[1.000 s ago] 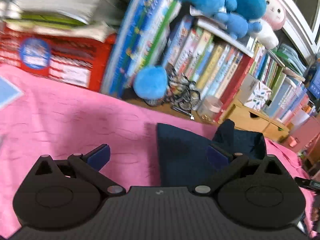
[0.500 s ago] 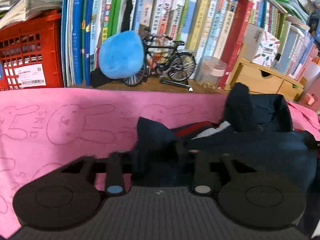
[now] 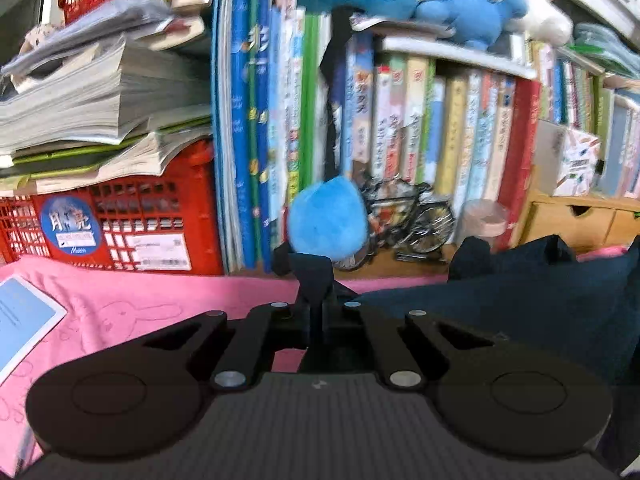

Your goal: Fold clothes

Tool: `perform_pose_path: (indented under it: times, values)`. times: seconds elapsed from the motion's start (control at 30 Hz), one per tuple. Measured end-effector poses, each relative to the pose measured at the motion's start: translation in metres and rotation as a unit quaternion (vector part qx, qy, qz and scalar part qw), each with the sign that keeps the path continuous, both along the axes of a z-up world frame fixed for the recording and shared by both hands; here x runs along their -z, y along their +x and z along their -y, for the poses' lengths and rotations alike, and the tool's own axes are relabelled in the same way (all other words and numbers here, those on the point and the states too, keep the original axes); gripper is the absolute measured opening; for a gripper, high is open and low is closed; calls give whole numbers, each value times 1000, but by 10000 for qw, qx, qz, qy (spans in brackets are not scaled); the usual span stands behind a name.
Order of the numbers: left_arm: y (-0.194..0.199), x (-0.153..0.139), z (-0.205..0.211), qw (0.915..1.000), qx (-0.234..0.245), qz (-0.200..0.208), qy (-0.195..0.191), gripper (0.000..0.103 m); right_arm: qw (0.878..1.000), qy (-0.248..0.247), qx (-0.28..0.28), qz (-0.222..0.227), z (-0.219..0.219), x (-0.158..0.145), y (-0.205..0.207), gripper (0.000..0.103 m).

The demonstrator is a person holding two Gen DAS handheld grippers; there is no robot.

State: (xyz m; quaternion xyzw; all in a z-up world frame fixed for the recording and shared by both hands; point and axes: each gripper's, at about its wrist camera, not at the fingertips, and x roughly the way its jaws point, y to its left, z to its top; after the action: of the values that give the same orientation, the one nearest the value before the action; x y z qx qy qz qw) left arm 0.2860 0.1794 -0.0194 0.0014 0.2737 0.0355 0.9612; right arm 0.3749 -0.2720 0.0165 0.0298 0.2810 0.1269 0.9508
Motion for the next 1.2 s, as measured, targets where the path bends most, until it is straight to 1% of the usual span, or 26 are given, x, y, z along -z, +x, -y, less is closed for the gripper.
perform_pose_path:
  times: [0.03, 0.1, 0.17, 0.2, 0.23, 0.27, 0.3, 0.33, 0.4, 0.47, 0.5, 0.57, 0.6, 0.63, 0.7, 0.73, 0.77, 0.8, 0.83, 0.9, 0.93, 1.0, 1.07, 1.1, 1.13, 1.2]
  values:
    - [0, 2, -2, 9999, -52, -43, 80, 7, 10000, 2, 61, -79, -2, 4, 9, 9]
    - [1, 5, -7, 9995, -157, -129, 239, 17, 9990, -96, 210, -387, -6, 19, 22, 12]
    - [2, 8, -11, 9986, -261, -215, 399, 32, 9953, -367, 338, -834, -7, 39, 28, 15]
    - [2, 9, -14, 9980, -313, -257, 478, 35, 9939, -489, 385, -914, -5, 43, 26, 26]
    - [2, 11, -16, 9973, -365, -300, 558, 50, 9936, -584, 421, -866, -2, 44, 19, 37]
    - [3, 12, -18, 9965, -417, -343, 638, 74, 9933, -678, 457, -819, 1, 44, 13, 46]
    - [3, 14, -20, 9956, -470, -386, 717, 83, 9930, -763, 519, -742, 5, 41, 6, 66]
    - [2, 13, -23, 9947, -531, -400, 784, 86, 9929, -841, 568, -614, 10, 34, -2, 75]
    - [-12, 0, -32, 9937, -726, -196, 836, 86, 9940, -972, 454, -230, 16, 15, -22, 75]
    - [-28, -14, -31, 9932, -848, 60, 799, 86, 9947, -1015, 175, 27, 6, 0, -40, 75]
    - [-38, -20, -27, 9937, -819, 190, 740, 86, 9948, -1014, -54, 106, -4, -4, -49, 74]
    - [-59, -28, -6, 9973, -273, 371, 564, 87, 9926, -1071, -537, 195, -29, -7, -63, 71]
    - [-67, -27, 8, 9978, 63, 338, 559, 87, 9907, -1152, -697, 171, -41, -2, -68, 67]
    - [-74, -25, 23, 9972, 380, 288, 583, 89, 9885, -1233, -857, 148, -53, 3, -72, 61]
    - [-83, -8, 49, 9928, 760, 96, 925, 89, 9834, -1463, -1070, 30, -74, 15, -79, 53]
    - [-86, 2, 59, 9896, 882, -3, 1132, 89, 9805, -1667, -1036, -121, -80, 25, -79, 51]
    - [-87, 14, 65, 9866, 895, -136, 1359, 89, 9782, -1824, -960, -260, -81, 34, -79, 51]
    - [-89, 26, 68, 9835, 900, -260, 1548, 90, 9765, -1942, -850, -388, -77, 41, -79, 51]
    - [-92, 33, 65, 9831, 882, -330, 1567, 90, 9771, -1930, -743, -492, -70, 44, -80, 52]
    - [-101, 37, 53, 9866, 847, -299, 1362, 90, 9818, -1698, -531, -660, -48, 43, -85, 52]
    - [-102, 38, 48, 9878, 808, -341, 1290, 91, 9816, -1681, -498, -763, -41, 41, -88, 53]
    - [-106, 37, 39, 9888, 743, -373, 1242, 91, 9769, -1805, -552, -1000, -35, 34, -95, 53]
    - [-112, 35, 35, 9878, 710, -305, 1354, 91, 9713, -2060, -617, -1017, -39, 25, -105, 55]
    - [-116, 33, 34, 9871, 664, -228, 1438, 91, 9705, -2128, -621, -948, -42, 20, -108, 60]
    - [-118, 31, 34, 9865, 620, -166, 1506, 92, 9714, -2129, -606, -855, -45, 15, -111, 70]
    - [-118, 31, 35, 9864, 549, -148, 1540, 93, 9773, -1944, -589, -605, -51, 4, -114, 78]
